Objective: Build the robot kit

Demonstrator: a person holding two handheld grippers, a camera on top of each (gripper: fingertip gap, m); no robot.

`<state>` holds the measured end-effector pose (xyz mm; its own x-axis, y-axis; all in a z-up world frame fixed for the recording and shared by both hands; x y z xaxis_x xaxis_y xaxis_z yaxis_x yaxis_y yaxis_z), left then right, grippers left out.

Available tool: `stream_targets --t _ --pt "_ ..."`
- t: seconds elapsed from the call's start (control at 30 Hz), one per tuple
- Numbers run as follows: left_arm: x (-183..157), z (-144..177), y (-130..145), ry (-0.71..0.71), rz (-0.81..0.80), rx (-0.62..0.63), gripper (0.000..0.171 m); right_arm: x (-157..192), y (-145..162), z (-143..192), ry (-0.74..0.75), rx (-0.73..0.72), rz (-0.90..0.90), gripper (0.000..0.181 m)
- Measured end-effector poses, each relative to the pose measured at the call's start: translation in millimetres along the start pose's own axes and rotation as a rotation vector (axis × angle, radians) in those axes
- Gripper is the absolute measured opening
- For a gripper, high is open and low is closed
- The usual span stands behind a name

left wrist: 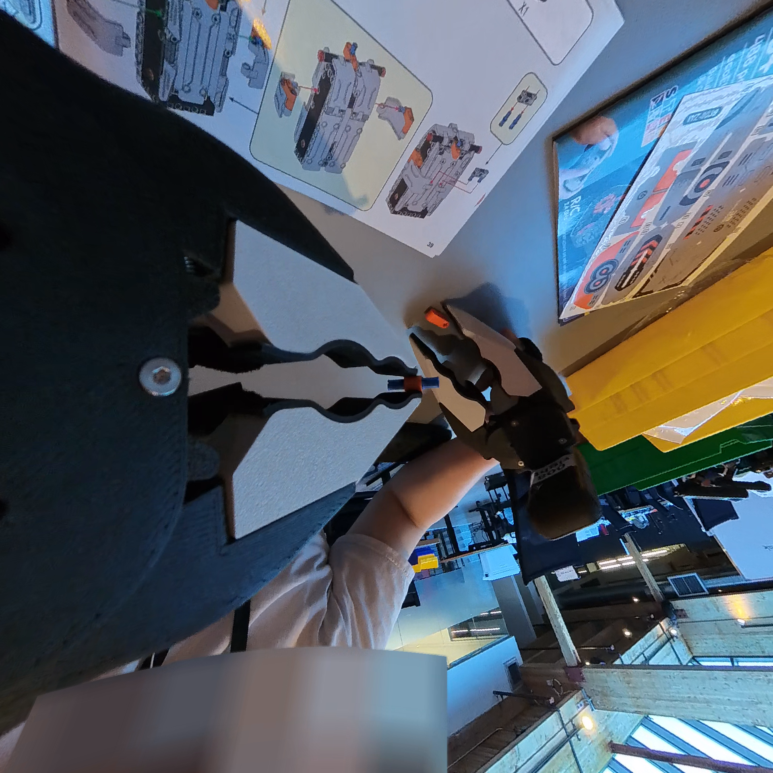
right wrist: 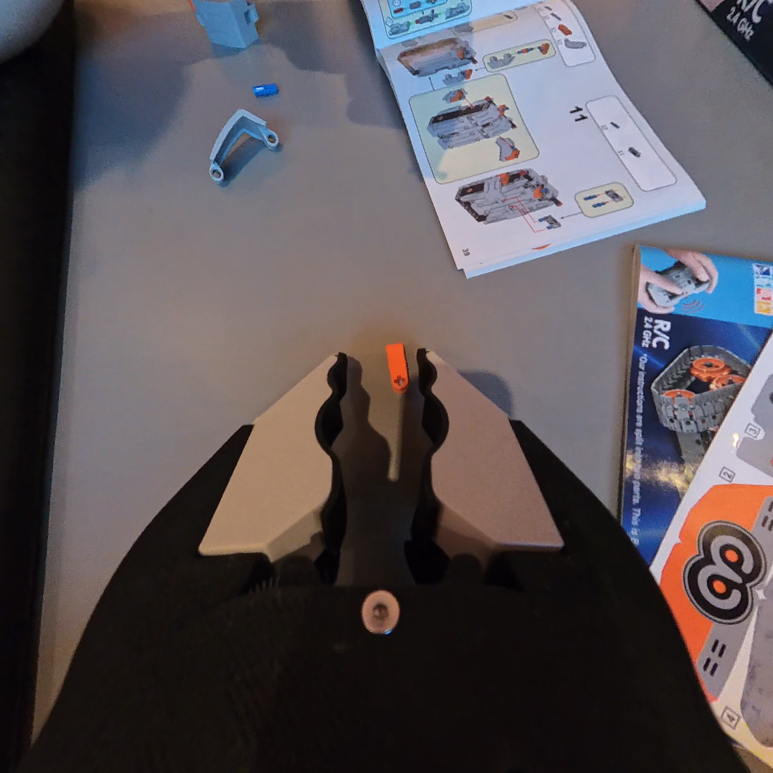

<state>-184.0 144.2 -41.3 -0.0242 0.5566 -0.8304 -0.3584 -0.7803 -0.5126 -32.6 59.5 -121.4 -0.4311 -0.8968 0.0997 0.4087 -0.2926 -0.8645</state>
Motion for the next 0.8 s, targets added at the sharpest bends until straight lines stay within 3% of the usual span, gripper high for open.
stream_targets --t 0.13,0.4,0.47,0.57,0.67,0.8 --pt "2.4 -2.6 1.7 -0.006 0.003 0.012 0.005 -1.1 -0.9 -2.0 0.015 0.006 0.041 0.032" --pt "6.0 -5.9 4.1 -0.011 0.010 0.027 0.005 -4.7 -0.9 -1.7 0.001 0.010 0.054 0.008" --pt "7.1 -8.7 6.6 -0.008 0.019 0.042 0.005 -6.6 -6.6 -2.1 0.015 -0.039 -0.020 0.008" --pt "5.3 -18.2 12.5 0.021 0.046 0.078 0.005 -2.0 -33.4 -1.1 -0.024 -0.273 -0.281 0.006" --pt "0.4 -30.3 20.3 0.052 0.062 0.133 0.005 -2.2 -44.4 -2.6 0.094 -0.327 -0.406 0.007" --pt "1.3 -39.0 26.9 0.054 0.101 0.169 0.006 1.9 -46.4 -8.6 0.138 -0.366 -0.466 0.007"
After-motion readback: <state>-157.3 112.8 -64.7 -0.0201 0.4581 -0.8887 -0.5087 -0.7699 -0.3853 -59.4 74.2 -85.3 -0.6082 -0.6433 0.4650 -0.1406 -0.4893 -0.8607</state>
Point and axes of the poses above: each gripper's, where its closed fingertips meet, z back along the fingers, y out of its underside, x = y × z across the jaws, the point moved 6 cm from there along z, back along the fingers, and after that the axes turned 10 degrees about -x, right-handed, at the moved point
